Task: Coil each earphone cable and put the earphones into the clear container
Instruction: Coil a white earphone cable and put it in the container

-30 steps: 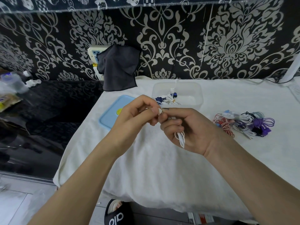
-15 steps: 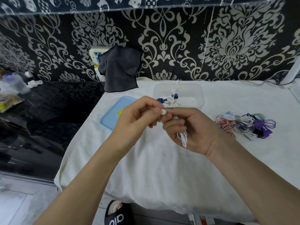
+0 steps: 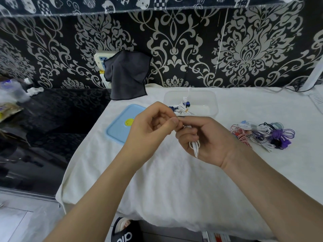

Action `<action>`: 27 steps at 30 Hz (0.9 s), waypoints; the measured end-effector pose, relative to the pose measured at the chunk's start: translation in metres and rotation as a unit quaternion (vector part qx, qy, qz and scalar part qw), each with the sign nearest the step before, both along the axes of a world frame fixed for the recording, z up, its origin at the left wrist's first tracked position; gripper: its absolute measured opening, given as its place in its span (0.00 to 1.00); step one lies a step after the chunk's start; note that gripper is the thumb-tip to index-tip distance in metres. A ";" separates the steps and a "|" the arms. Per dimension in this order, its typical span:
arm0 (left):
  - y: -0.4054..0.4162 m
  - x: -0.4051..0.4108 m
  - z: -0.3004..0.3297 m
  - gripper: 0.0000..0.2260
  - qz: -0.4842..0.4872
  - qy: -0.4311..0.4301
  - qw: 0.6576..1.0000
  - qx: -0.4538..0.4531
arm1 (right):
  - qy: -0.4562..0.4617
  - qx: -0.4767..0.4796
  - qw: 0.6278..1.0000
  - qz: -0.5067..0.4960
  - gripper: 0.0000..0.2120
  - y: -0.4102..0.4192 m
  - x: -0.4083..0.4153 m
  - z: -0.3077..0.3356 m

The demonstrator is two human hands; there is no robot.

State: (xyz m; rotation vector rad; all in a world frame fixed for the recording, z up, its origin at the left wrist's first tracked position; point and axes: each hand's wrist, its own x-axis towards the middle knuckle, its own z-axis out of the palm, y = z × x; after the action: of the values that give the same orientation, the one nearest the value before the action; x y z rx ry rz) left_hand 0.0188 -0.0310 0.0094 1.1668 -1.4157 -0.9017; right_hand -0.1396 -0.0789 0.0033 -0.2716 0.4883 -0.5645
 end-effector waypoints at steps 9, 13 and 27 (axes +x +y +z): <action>-0.040 -0.008 -0.014 0.05 0.138 -0.064 0.987 0.059 | 0.263 -0.223 0.924 -0.162 0.04 -0.047 -0.031 0.021; -0.061 -0.013 -0.034 0.11 0.157 -0.255 0.954 0.030 | 0.429 -0.317 0.826 -0.183 0.05 -0.085 -0.027 0.024; -0.079 -0.022 -0.053 0.19 0.132 -0.334 0.931 0.068 | 0.704 -0.450 0.532 0.138 0.09 -0.123 0.009 0.009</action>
State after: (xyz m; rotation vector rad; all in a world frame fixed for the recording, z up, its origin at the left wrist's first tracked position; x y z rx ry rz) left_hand -0.0030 -0.1099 -0.0434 1.8323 -1.6800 -0.4220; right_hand -0.1306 -0.2016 0.0119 -1.8878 1.6797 -0.0881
